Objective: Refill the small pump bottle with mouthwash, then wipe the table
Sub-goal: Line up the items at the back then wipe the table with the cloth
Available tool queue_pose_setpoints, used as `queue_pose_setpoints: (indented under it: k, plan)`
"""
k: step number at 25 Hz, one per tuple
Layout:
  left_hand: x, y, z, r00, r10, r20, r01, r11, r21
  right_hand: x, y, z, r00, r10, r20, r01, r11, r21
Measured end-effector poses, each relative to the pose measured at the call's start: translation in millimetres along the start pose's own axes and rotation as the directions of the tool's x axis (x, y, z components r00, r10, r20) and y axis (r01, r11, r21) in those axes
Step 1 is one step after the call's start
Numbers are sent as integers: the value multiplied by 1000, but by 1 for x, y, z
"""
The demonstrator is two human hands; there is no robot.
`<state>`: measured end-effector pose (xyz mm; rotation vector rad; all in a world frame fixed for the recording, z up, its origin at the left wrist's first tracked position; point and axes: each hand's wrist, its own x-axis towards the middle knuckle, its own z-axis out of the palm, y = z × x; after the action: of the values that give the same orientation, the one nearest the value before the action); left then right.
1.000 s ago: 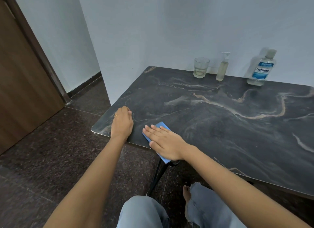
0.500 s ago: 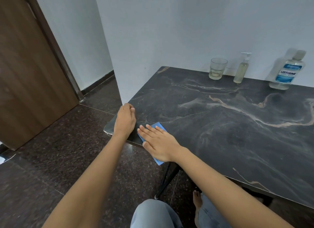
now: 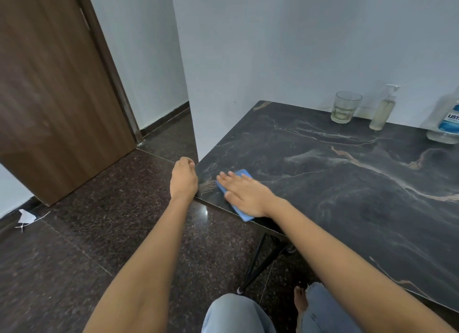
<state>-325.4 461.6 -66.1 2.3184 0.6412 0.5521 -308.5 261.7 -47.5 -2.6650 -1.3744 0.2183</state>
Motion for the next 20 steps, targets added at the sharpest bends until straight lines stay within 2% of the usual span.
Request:
queue_pose_setpoints:
  k: [3,6,9,11,13,15,17,20]
  plan:
    - [0,-1,-1,1000,-11,21,11,1000,-15,-60,25,2,1000,18,-13,-18,1000,-25]
    - [1,-4,-2,1000,-27,8,28,996,-89,-92,20,5,999,34,15,-34,999,-39]
    - [5,1,-2,986,-159,41,164,959,-229,-68,7,4,999,-20,34,21,1000,-15]
    - [10,2,-3,973,-209,101,232,892,-389,-30,-8,6,995,-96,31,97,995,-1]
    - [16,-2,-5,959,-251,129,278,760,-588,15,-26,10,989,-146,11,146,989,-1]
    - [20,-7,-7,945,-299,135,307,665,-680,56,-40,12,988,-154,-13,154,988,-2]
    - [23,-5,-9,945,-314,87,291,693,-659,85,-42,11,990,-140,-35,141,990,16]
    - [24,8,-7,974,-226,-25,183,844,-503,114,-24,8,997,-69,-44,71,997,34]
